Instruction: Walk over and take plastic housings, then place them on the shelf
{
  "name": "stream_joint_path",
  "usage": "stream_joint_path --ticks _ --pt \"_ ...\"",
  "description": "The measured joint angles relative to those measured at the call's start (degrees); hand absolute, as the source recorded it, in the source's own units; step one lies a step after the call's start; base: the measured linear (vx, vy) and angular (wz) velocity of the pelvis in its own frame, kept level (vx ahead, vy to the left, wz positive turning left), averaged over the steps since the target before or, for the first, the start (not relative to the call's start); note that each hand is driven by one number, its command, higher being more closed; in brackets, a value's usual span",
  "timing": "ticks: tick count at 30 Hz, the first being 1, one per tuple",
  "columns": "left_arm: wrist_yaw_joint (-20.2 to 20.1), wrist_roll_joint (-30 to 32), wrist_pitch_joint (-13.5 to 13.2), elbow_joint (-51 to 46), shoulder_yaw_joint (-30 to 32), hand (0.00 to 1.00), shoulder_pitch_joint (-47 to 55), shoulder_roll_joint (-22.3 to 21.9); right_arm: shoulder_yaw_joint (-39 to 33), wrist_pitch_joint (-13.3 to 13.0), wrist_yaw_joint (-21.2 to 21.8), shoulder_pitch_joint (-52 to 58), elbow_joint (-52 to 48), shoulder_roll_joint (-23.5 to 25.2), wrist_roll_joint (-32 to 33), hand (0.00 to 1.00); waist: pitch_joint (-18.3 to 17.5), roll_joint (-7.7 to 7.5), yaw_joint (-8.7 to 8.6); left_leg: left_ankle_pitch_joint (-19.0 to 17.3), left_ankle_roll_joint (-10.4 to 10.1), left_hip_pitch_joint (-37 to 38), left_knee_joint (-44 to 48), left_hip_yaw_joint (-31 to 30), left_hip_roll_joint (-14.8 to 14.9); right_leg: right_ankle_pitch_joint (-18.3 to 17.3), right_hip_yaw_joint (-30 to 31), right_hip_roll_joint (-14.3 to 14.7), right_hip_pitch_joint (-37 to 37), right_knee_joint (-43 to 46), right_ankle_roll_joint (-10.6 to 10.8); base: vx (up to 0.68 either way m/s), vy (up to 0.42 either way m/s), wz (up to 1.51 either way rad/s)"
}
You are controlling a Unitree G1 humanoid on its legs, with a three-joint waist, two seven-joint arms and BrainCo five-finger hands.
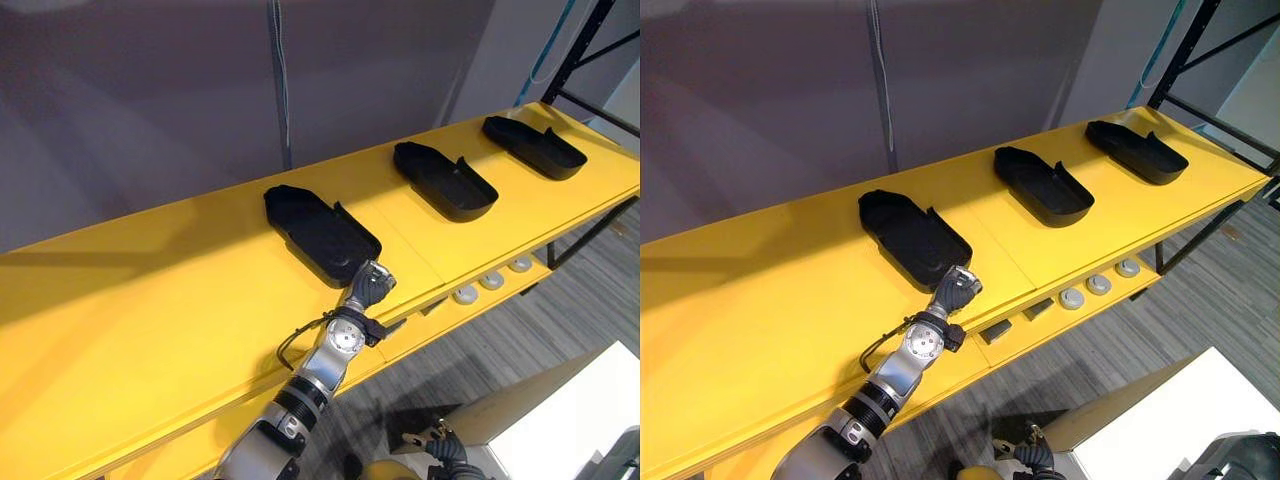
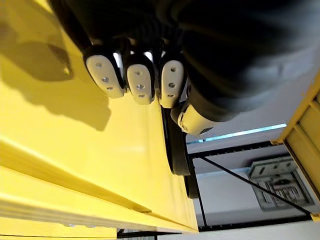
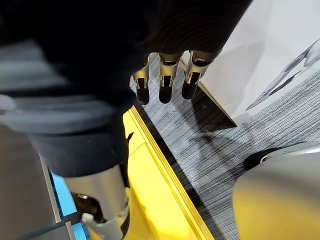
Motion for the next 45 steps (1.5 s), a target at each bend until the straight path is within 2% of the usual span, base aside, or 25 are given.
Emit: stream_joint_path --ticks 5,18,28,31,35,37,39,45 --pt "1.2 -0.1 0.1 0.1 2.8 1.00 1.3 0.6 -0.8 -0.5 0.0 -0.4 1.0 0.2 0.0 0.00 0.2 0.01 0.02 0.0 0.0 -0.1 -0.1 -0.3 0.2 0.4 -0.3 0.1 0.4 -0.9 -0.1 -0.03 0.017 0.03" --pt "3.8 -0.1 -1.7 0.0 7.8 1.00 1.2 1.3 -0.8 -1.0 -0.5 -1.8 3.0 -0.5 0.0 0.00 1.0 0.47 -0.10 -0.5 -0.8 0.6 -0.1 -0.6 0.7 1.1 -0.5 0.7 2.3 -3.5 -0.5 -0.02 0.005 0.00" --pt "3.9 -1.2 -1.8 -3.3 7.3 1.00 3.1 1.3 -0.8 -1.0 -0.6 -2.6 3.8 -0.8 0.0 0.00 2.0 0.73 -0.06 -0.5 -0.7 1.4 -0.2 -0.8 0.7 1.2 -0.7 0.7 3.5 -4.1 -0.6 -0.05 0.013 0.01" --pt "3.8 -2.6 -1.7 -10.8 4.7 1.00 7.6 4.2 -0.8 -1.0 -0.7 -2.5 3.8 -1.0 0.0 0.00 2.2 0.81 0.19 -0.5 -0.7 1.3 -0.1 -1.0 0.9 1.2 -1.0 0.7 3.7 -4.3 -0.6 -0.04 0.005 0.04" --pt "2.9 -4.0 -2.0 -25.0 4.0 1.00 14.3 6.6 -0.8 -0.9 -0.7 -1.0 2.8 -1.4 0.0 0.00 2.4 0.94 2.66 -0.5 -0.7 0.9 0.4 -1.1 0.9 1.0 -1.2 0.6 3.7 -4.3 -0.7 -0.04 0.005 0.04" --pt "2.0 -4.6 -2.4 -32.0 5.8 1.00 17.3 7.2 -0.8 -1.0 -0.7 -0.1 2.0 -1.5 0.0 0.00 2.4 0.93 3.56 -0.5 -0.7 0.8 1.0 -1.2 0.8 0.8 -1.5 0.4 3.8 -4.1 -0.8 -0.04 0.002 0.09" --pt "1.7 -4.6 -4.2 -39.9 10.0 1.00 21.7 7.3 -0.7 -1.0 -0.6 0.4 2.0 -1.7 0.0 0.00 2.4 0.94 4.29 -0.6 -0.9 0.8 1.5 -2.0 0.8 0.5 -2.5 0.1 4.5 -4.0 -0.8 -0.05 -0.004 0.21" --pt "2.8 -5.0 -7.5 -53.5 20.1 1.00 31.8 8.1 0.5 -0.9 0.2 2.2 2.6 -2.9 -0.1 0.00 2.1 0.91 7.00 -1.3 -0.4 1.1 2.3 -4.1 0.8 -0.8 -4.7 -0.3 5.4 -2.5 -0.8 -0.05 -0.004 0.21"
